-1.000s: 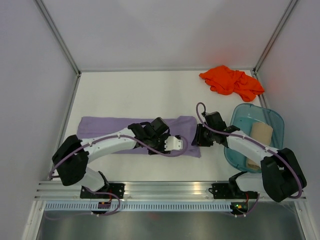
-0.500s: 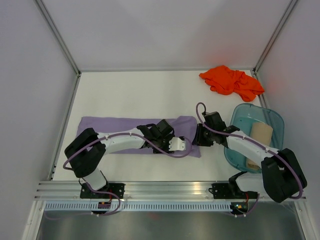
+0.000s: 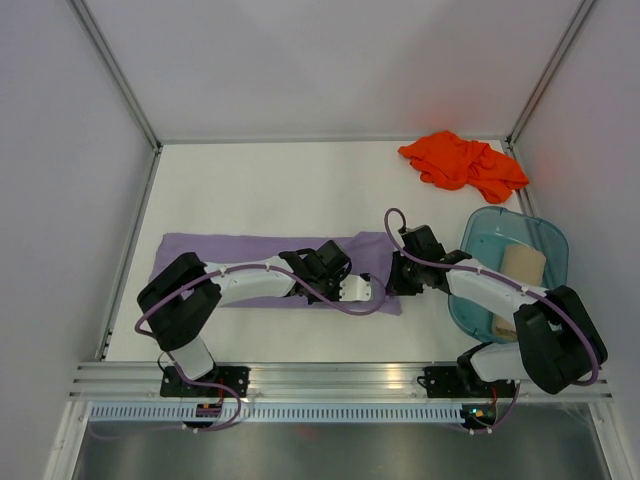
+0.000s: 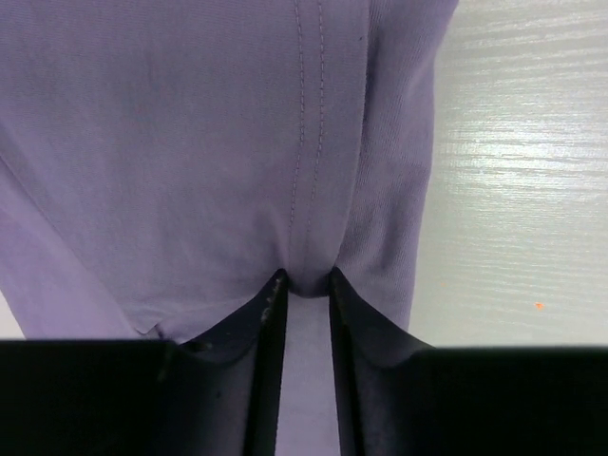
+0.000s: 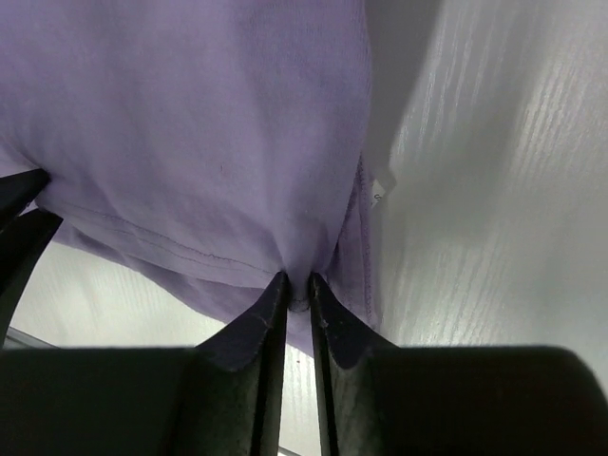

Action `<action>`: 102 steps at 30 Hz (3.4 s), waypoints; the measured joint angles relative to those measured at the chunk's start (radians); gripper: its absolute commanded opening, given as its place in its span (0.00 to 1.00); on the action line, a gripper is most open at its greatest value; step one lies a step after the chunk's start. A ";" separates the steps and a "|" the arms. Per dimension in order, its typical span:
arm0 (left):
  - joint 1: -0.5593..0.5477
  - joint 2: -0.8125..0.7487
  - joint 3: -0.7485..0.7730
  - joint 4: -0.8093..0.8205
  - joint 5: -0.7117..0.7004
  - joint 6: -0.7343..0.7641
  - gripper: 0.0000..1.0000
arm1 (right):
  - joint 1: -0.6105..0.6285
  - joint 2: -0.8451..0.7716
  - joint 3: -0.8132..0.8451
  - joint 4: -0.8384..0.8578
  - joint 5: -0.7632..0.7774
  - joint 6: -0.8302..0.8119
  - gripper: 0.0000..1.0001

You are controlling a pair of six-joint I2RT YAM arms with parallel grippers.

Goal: Roll the t-shirts
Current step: Fold the tshirt

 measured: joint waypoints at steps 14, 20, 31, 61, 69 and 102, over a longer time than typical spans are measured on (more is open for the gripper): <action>0.002 -0.055 0.000 -0.006 -0.019 -0.002 0.02 | 0.003 -0.026 0.072 -0.084 0.042 -0.007 0.00; 0.032 -0.156 0.000 -0.021 -0.016 0.000 0.02 | 0.017 -0.061 0.181 -0.177 0.048 -0.049 0.00; 0.068 -0.178 -0.041 -0.071 0.038 0.027 0.02 | 0.090 -0.063 0.129 -0.204 0.005 -0.043 0.00; 0.502 -0.005 0.296 -0.079 0.166 -0.158 0.60 | -0.103 0.078 0.304 -0.035 0.117 -0.103 0.53; 0.557 0.232 0.300 -0.049 0.103 -0.206 0.59 | -0.140 0.330 0.314 0.140 0.047 -0.123 0.44; 0.643 0.042 0.308 -0.063 -0.012 -0.301 0.56 | -0.171 0.172 0.353 0.056 0.201 -0.121 0.31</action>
